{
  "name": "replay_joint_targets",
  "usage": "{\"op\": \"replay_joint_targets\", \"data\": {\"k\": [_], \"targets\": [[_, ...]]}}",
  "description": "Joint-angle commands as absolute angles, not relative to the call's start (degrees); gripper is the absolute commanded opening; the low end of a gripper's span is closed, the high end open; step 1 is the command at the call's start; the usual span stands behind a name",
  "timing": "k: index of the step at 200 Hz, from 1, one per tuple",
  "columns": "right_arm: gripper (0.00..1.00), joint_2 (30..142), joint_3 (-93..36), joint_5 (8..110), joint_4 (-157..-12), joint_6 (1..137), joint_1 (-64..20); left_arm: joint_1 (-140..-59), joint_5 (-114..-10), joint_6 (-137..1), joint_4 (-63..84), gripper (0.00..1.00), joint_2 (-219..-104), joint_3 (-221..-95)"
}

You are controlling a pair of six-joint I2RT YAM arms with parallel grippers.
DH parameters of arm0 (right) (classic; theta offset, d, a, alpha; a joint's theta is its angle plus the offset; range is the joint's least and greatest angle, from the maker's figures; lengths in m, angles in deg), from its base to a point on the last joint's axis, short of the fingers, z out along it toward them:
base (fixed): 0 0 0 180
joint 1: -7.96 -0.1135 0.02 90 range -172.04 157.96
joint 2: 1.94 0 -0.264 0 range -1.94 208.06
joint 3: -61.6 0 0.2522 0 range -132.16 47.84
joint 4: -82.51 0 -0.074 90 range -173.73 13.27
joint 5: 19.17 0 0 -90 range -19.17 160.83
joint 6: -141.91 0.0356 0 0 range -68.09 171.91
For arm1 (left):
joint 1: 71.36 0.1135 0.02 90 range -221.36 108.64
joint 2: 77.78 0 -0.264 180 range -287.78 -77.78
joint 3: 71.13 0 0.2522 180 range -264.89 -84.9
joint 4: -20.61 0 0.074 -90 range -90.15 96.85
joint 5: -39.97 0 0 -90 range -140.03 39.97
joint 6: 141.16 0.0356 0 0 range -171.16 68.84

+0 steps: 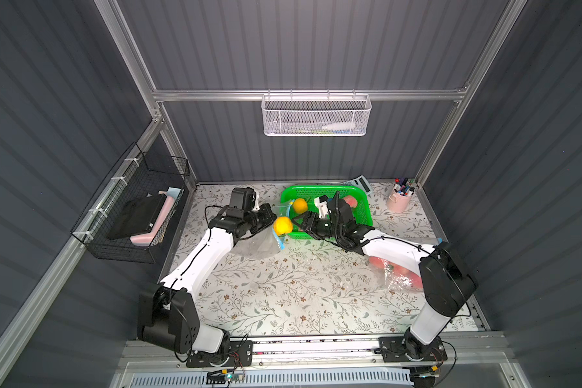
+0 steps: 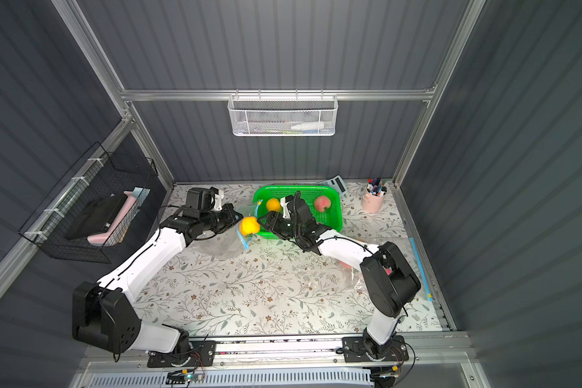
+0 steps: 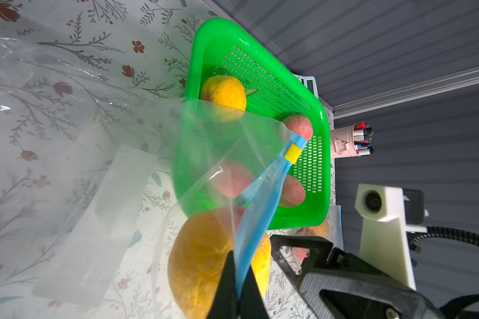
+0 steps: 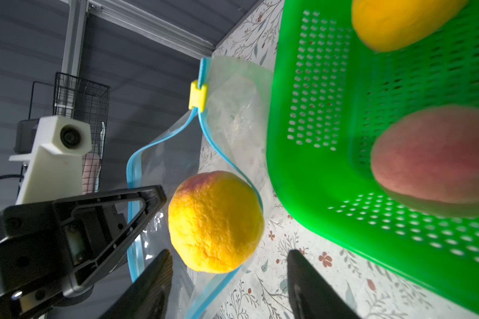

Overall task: Place the peach in a zip-top bag and seal the zipper
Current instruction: Place the peach in the zipper food storage bag.

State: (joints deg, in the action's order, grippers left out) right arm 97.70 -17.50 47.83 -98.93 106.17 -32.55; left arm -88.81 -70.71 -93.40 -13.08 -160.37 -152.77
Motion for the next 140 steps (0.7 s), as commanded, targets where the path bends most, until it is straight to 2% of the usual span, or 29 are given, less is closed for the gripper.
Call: {"op": "replay_joint_targets", "data": {"k": [1,50,140], "targets": [[0.64,100.0,-18.7,43.2,-104.1,108.8,-34.0,-88.3,-71.4,-94.0,-13.0,0.00,-159.4,-154.8],[0.58,102.3,-21.2,42.1,-106.2,108.4,-36.2,-88.3,-74.6,-91.8,-14.5,0.00,-157.9,-156.0],[0.48,105.8,-33.4,52.1,-88.1,98.5,-37.3,-88.3,-77.7,-83.4,-20.3,0.00,-155.1,-156.9]]}}
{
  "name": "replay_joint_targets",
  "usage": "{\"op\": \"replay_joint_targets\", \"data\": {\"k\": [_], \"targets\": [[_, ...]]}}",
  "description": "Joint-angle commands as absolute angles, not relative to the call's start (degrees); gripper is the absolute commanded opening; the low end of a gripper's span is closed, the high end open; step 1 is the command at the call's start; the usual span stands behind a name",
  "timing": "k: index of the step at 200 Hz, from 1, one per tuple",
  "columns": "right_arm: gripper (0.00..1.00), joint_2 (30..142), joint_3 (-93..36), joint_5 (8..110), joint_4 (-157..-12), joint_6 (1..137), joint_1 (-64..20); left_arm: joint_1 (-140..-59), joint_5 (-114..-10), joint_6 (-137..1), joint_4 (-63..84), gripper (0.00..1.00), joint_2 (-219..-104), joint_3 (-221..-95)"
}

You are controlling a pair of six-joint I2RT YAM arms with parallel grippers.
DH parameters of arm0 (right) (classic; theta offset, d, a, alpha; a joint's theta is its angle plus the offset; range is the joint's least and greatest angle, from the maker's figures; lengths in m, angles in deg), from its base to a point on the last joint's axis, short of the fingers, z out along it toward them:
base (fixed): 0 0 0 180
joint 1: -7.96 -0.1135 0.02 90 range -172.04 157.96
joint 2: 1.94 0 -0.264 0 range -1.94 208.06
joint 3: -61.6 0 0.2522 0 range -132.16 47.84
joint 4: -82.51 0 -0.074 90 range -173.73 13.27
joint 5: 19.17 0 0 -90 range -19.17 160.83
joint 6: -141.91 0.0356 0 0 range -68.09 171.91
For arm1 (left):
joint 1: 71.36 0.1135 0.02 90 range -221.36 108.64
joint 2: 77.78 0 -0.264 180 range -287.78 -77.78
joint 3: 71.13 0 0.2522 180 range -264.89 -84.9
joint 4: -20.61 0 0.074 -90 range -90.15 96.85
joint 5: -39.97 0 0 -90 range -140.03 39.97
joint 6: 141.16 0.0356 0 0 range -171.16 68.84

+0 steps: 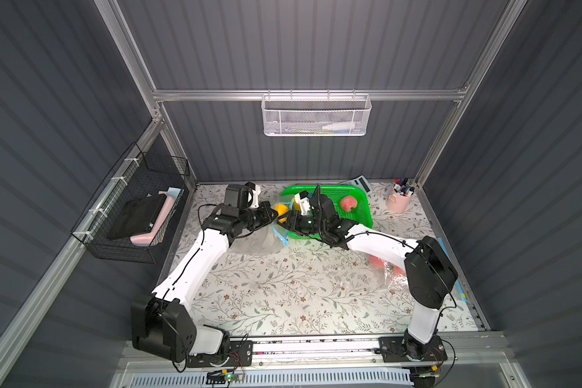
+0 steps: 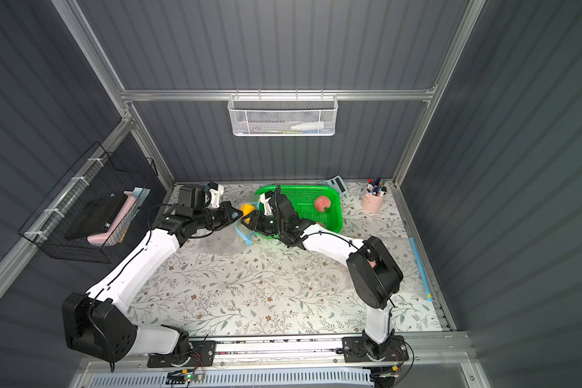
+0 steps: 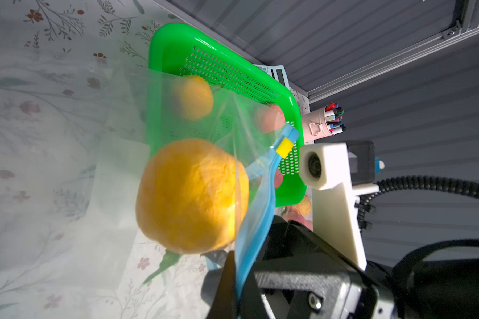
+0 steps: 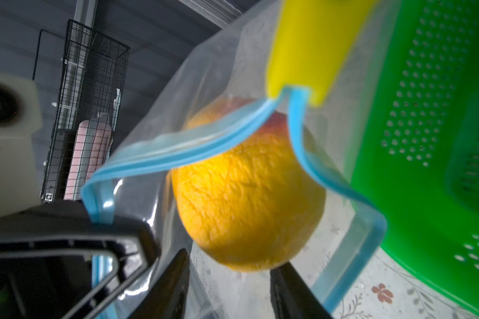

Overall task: Place the peach in a zip-top bag and seal the zipper
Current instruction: Place the peach in the zipper food storage bag, then adjust the zipper food storage bag at the center of the board.

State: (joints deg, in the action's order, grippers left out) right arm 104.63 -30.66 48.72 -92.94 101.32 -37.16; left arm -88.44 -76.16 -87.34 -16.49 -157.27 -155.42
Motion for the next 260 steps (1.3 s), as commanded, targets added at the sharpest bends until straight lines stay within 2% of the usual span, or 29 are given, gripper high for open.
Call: {"op": "replay_joint_targets", "data": {"k": [1,45,95,125,155,226,260], "targets": [[0.48,105.8,-33.5,52.2,-88.0,98.5,-37.3,-88.3,-77.7,-83.4,-20.4,0.00,-155.1,-157.0],[0.48,106.0,-35.4,51.7,-84.7,95.5,-37.3,-88.3,-75.9,-83.9,-20.2,0.00,-154.1,-157.3],[0.62,98.9,-31.2,48.2,-85.2,90.3,-36.6,-88.2,-71.6,-84.5,-20.0,0.00,-152.4,-156.4],[0.63,94.3,-26.7,52.3,-85.7,92.2,-35.9,-88.1,-71.0,-84.4,-20.0,0.00,-152.1,-155.9],[0.58,93.3,-23.0,59.0,-85.9,97.8,-35.2,-88.1,-71.4,-84.0,-19.9,0.00,-151.9,-156.0],[0.54,102.8,-26.7,47.3,-92.6,105.2,-35.7,-88.1,-72.0,-83.5,-19.8,0.00,-151.3,-155.9],[0.41,105.2,-27.9,45.5,-94.8,107.5,-35.8,-88.1,-71.9,-83.0,-20.0,0.00,-150.8,-155.8]]}}
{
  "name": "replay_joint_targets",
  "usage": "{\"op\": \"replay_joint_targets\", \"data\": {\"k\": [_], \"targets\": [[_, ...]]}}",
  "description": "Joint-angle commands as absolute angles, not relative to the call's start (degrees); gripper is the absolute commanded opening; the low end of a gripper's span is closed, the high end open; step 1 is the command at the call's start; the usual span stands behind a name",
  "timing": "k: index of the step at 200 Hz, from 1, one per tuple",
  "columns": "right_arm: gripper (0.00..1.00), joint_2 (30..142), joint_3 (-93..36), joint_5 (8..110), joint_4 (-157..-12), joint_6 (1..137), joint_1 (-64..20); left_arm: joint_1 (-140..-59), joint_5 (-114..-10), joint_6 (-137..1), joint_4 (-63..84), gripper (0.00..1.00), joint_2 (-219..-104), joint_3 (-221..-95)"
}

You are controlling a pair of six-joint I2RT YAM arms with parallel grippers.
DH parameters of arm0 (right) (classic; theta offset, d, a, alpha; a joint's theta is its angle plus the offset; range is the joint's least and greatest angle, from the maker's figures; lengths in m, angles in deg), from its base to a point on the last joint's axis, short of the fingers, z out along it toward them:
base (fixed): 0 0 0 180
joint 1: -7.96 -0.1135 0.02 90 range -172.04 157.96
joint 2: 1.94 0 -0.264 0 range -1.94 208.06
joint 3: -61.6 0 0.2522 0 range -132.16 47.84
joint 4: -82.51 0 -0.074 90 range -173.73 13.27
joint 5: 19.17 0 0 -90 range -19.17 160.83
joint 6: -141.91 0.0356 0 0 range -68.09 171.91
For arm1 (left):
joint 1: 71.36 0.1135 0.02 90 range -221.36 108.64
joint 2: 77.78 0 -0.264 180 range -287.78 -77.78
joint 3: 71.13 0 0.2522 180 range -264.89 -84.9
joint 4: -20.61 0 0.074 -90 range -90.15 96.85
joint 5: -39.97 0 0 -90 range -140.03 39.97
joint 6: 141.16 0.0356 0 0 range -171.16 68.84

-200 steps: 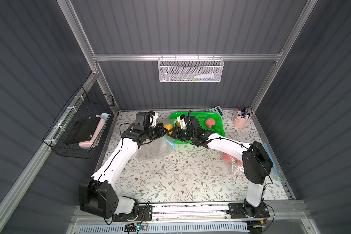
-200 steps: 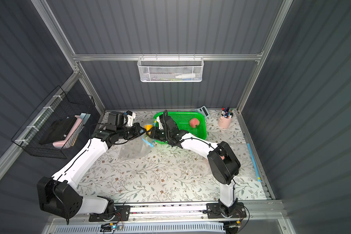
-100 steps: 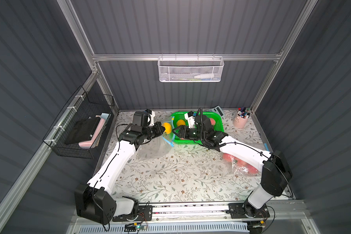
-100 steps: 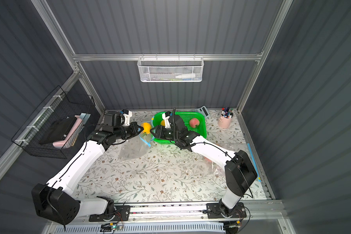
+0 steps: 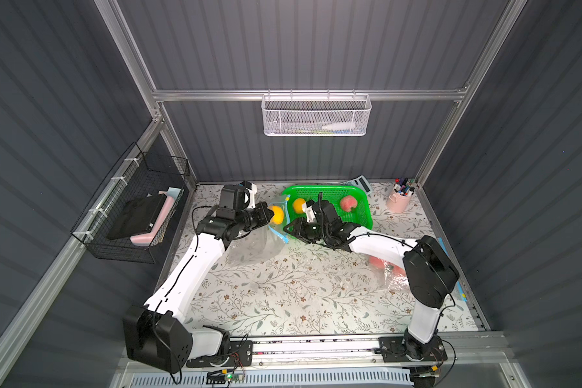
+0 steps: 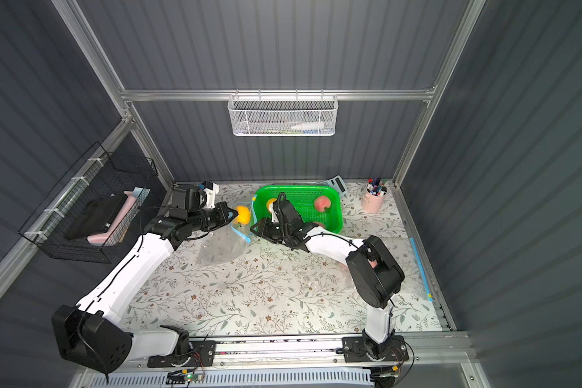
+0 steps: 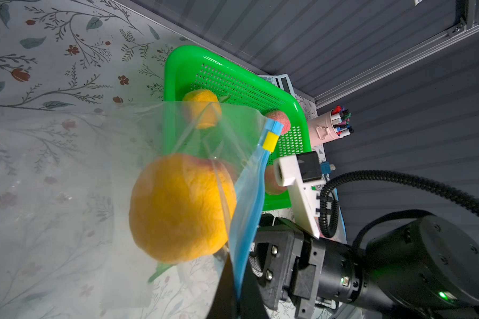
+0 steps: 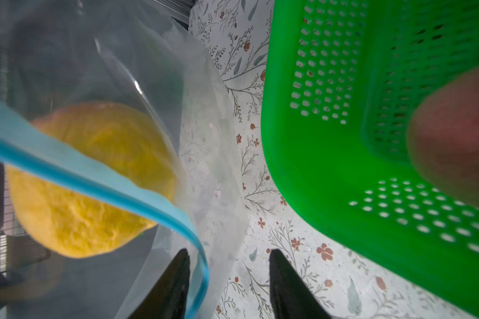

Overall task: Place the peach in a zip-top bag and seal the zipper
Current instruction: Adjust the zipper food storage bag at the center of the board.

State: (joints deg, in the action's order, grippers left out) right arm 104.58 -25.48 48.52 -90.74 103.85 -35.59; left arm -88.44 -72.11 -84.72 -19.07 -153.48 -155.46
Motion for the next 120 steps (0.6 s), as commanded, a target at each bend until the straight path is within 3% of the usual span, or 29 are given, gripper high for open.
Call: {"op": "replay_joint_targets", "data": {"k": [1,18,41,73,86,120], "targets": [[0.41,105.2,-27.8,45.4,-94.8,107.6,-35.8,-88.1,-71.8,-82.9,-20.1,0.00,-150.7,-155.8],[0.37,105.4,-27.9,45.1,-94.9,107.7,-35.9,-88.1,-71.2,-82.4,-20.6,0.00,-150.4,-155.8],[0.20,104.6,-28.5,46.0,-93.4,106.6,-35.9,-88.1,-69.8,-81.4,-21.7,0.00,-149.9,-155.9],[0.04,102.7,-33.5,51.9,-79.7,99.2,-36.3,-88.0,-62.5,-77.7,-27.2,0.00,-148.9,-157.6],[0.00,101.9,-36.0,54.1,-73.8,96.0,-36.6,-88.0,-57.5,-75.4,-30.2,0.00,-148.1,-158.4],[0.00,100.7,-42.7,59.6,-63.1,89.1,-38.5,-88.1,-50.1,-70.5,-35.5,0.00,-145.9,-160.5]]}}
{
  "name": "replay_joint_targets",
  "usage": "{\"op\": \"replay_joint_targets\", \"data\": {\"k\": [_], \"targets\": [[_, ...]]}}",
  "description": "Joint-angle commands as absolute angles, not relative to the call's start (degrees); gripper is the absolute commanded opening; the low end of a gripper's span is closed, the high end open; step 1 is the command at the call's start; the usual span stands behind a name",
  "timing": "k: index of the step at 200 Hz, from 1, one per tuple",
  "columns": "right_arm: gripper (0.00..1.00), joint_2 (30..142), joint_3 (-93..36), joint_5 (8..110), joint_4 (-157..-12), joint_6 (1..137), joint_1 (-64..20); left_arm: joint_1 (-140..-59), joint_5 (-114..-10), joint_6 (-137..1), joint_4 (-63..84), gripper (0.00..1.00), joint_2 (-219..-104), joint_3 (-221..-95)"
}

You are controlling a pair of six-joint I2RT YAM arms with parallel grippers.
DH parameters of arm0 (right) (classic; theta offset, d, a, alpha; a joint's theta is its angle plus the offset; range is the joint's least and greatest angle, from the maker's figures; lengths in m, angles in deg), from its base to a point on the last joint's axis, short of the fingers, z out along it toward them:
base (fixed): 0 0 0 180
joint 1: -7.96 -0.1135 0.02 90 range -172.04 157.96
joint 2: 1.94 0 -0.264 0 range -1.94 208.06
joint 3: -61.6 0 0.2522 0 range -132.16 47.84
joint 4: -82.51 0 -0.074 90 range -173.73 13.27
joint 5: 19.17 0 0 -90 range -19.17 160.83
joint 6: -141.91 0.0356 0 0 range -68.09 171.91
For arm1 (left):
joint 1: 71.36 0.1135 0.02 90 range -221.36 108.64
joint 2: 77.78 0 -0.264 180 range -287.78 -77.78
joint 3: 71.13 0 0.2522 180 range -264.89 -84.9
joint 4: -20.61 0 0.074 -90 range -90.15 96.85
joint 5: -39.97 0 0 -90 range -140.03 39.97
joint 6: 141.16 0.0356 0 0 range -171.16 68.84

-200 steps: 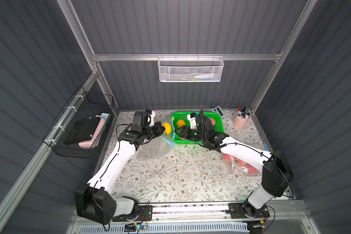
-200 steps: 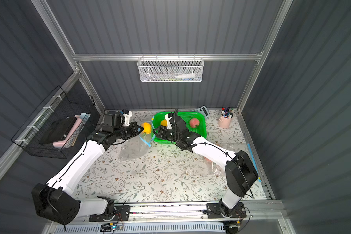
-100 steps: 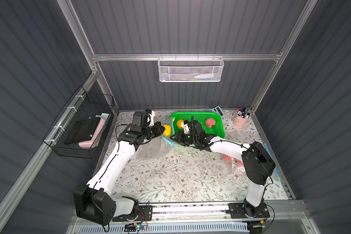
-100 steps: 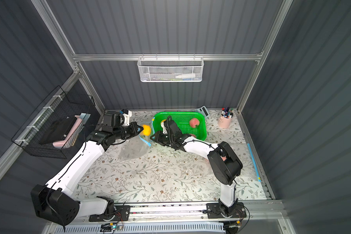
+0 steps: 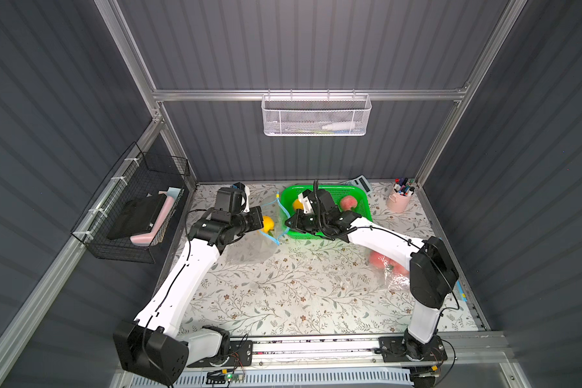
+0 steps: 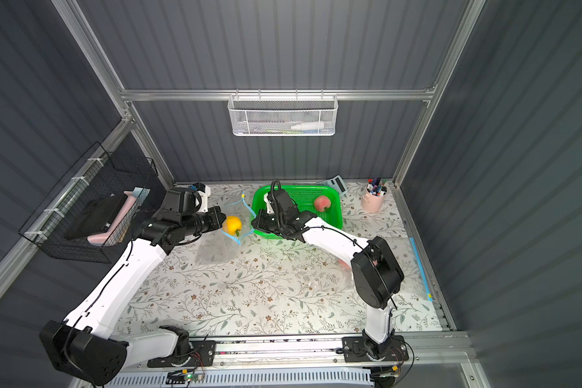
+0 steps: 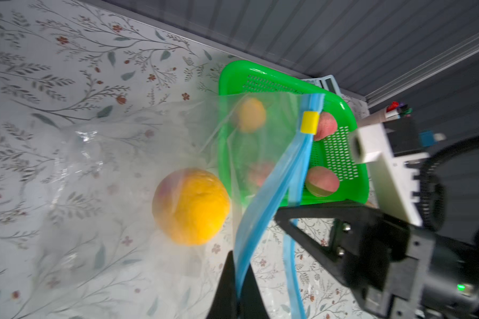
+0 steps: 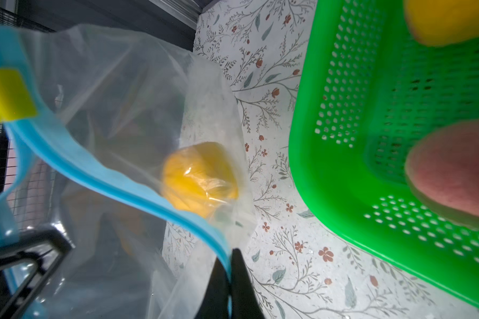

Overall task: Place the peach in a zip-top bag and seal the zipper
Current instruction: Adjust the zipper food storage bag at the center of the board.

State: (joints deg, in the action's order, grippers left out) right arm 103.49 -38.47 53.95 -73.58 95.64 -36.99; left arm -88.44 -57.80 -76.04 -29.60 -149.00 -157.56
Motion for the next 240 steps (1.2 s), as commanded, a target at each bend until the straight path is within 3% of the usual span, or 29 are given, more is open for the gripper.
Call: {"op": "replay_joint_targets", "data": {"k": [1,36,80,118,167,204,240], "targets": [[0.00,100.7,-43.0,59.6,-62.8,88.8,-38.7,-88.1,-50.0,-70.4,-35.6,0.00,-145.9,-160.6],[0.00,100.9,-49.1,56.6,-62.6,86.7,-40.9,-88.0,-44.9,-67.3,-40.7,0.00,-144.8,-164.9],[0.00,103.6,-52.5,44.5,-68.2,88.0,-42.3,-88.0,-34.2,-64.0,-47.0,0.00,-142.4,-174.0],[0.00,106.1,-48.8,40.4,-72.2,90.2,-42.5,-88.0,-39.5,-62.7,-44.4,0.00,-140.3,-171.9],[0.00,111.8,-45.6,47.7,-65.7,86.4,-40.0,-88.1,-50.2,-67.9,-30.9,0.00,-144.7,-156.5],[0.00,113.0,-49.8,57.8,-55.9,82.1,-37.8,-88.1,-53.2,-69.1,-26.2,0.00,-150.7,-152.4],[0.00,112.1,-51.0,60.5,-53.2,81.8,-37.2,-88.1,-55.7,-68.6,-23.7,0.00,-154.5,-152.2]]}}
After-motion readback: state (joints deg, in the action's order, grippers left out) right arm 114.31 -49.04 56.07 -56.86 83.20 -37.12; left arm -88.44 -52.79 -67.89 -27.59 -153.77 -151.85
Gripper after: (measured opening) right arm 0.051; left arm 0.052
